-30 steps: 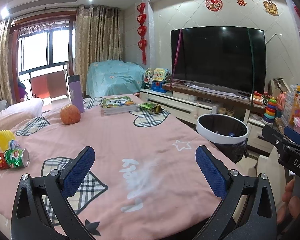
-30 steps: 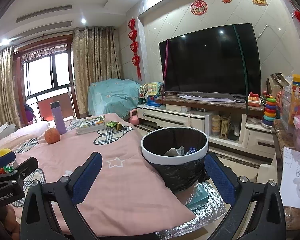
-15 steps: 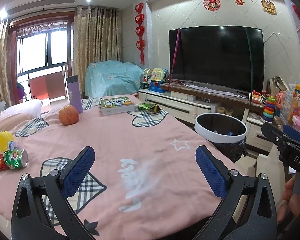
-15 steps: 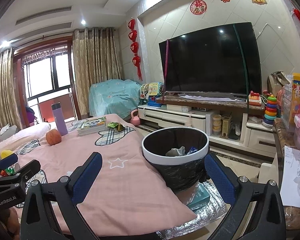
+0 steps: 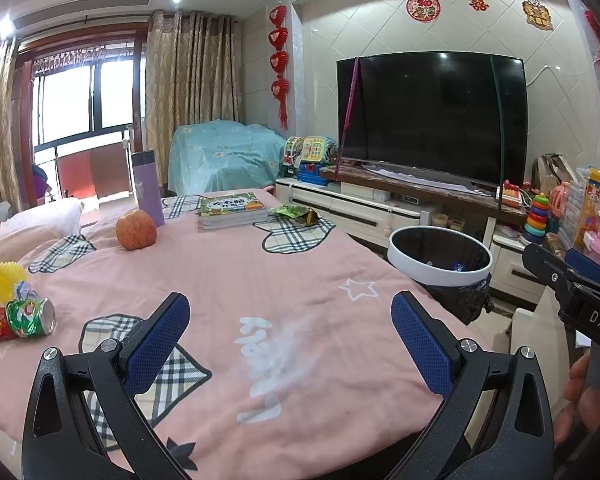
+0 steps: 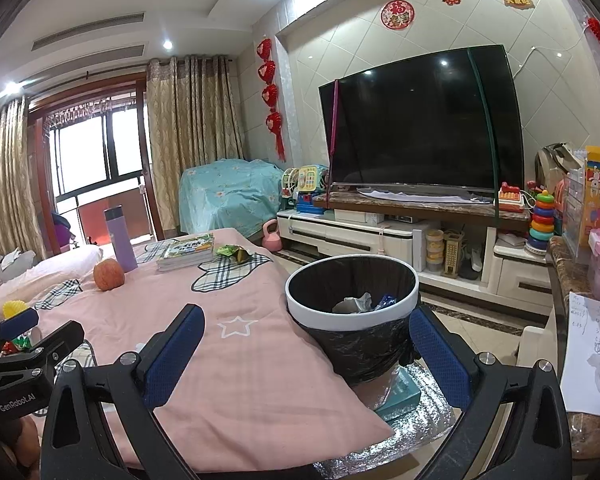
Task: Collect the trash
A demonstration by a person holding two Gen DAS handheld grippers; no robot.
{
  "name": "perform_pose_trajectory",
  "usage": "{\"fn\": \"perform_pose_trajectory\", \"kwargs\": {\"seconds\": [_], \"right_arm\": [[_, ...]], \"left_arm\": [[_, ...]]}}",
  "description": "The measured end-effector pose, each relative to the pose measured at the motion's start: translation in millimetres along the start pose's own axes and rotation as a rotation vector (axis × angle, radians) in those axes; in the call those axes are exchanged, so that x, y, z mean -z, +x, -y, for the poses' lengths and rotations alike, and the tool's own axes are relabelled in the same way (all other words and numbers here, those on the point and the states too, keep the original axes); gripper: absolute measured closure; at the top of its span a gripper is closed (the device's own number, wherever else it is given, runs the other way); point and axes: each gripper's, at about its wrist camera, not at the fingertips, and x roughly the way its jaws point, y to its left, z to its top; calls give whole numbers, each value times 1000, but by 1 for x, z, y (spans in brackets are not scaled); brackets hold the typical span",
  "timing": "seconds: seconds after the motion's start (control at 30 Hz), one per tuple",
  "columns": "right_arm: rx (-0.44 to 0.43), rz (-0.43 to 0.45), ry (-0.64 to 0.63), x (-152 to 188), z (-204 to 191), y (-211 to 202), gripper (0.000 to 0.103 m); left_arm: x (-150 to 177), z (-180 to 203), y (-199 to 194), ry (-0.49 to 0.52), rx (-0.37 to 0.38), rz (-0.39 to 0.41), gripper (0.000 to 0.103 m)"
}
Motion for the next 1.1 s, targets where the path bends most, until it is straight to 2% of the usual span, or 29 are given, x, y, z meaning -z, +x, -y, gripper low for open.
{"fn": "perform_pose_trajectory", "kwargs": {"seconds": [1.1], "right_arm": [[-11,-7,6,-1,-1,1,0]], "left_arm": [[0,0,5,6,10,-15,0]]}}
